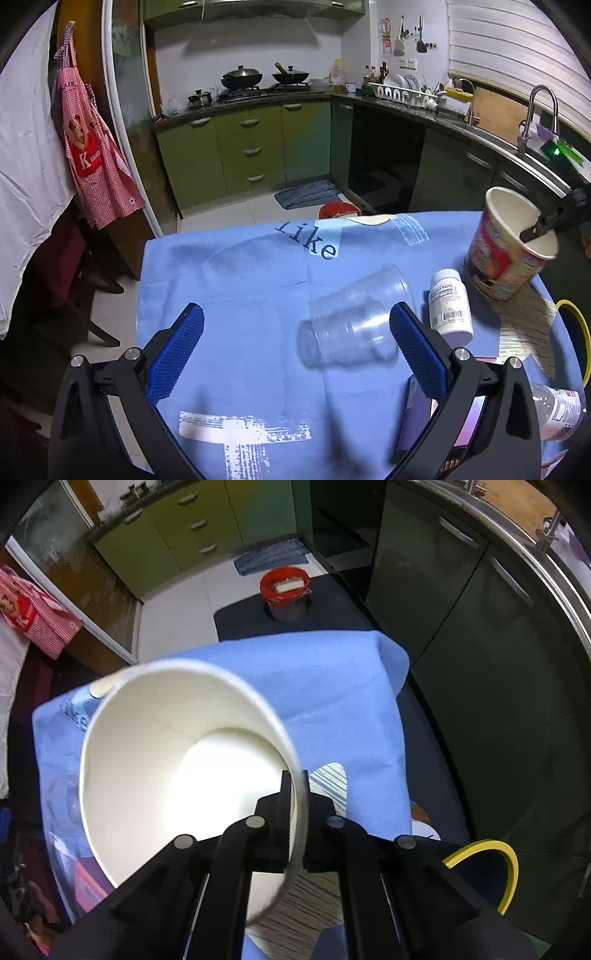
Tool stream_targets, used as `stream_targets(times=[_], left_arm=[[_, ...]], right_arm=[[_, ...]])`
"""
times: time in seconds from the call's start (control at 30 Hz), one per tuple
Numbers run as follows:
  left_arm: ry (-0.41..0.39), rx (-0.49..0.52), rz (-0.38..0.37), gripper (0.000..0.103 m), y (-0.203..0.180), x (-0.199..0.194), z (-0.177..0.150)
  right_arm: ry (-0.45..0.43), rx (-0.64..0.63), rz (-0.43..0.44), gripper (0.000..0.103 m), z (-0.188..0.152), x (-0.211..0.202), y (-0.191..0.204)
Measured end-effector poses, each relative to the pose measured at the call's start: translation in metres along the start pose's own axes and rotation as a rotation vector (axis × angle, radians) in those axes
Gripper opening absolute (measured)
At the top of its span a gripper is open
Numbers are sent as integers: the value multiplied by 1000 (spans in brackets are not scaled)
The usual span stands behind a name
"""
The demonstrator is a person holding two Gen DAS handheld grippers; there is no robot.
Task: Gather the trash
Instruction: 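Carry the noodle cup over the yellow-rimmed bin and release it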
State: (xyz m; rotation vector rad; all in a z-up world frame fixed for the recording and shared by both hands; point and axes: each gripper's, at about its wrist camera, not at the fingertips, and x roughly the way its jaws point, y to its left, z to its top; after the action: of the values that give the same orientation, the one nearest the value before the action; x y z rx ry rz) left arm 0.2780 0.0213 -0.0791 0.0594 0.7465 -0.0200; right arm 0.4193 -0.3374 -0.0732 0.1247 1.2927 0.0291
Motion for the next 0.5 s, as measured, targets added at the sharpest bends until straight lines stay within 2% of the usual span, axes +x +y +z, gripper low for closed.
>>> stream_targets(times=[0.1,0.3,0.4,0.5], left_arm=[[7,9,-13,99,-2,2,-1],[7,26,-26,99,-8,-2,-2],[9,21,-35,99,-8,-2,-4],[10,15,-41,99,-7,-4,-5]], right_arm=[[-25,7,18,4,-6,-22,-11],[-122,65,38,4,-48,-105,-69],[-143,132,-14,4,-85,-138,-122],[-115,222,-66,4,-121,-139,-175]])
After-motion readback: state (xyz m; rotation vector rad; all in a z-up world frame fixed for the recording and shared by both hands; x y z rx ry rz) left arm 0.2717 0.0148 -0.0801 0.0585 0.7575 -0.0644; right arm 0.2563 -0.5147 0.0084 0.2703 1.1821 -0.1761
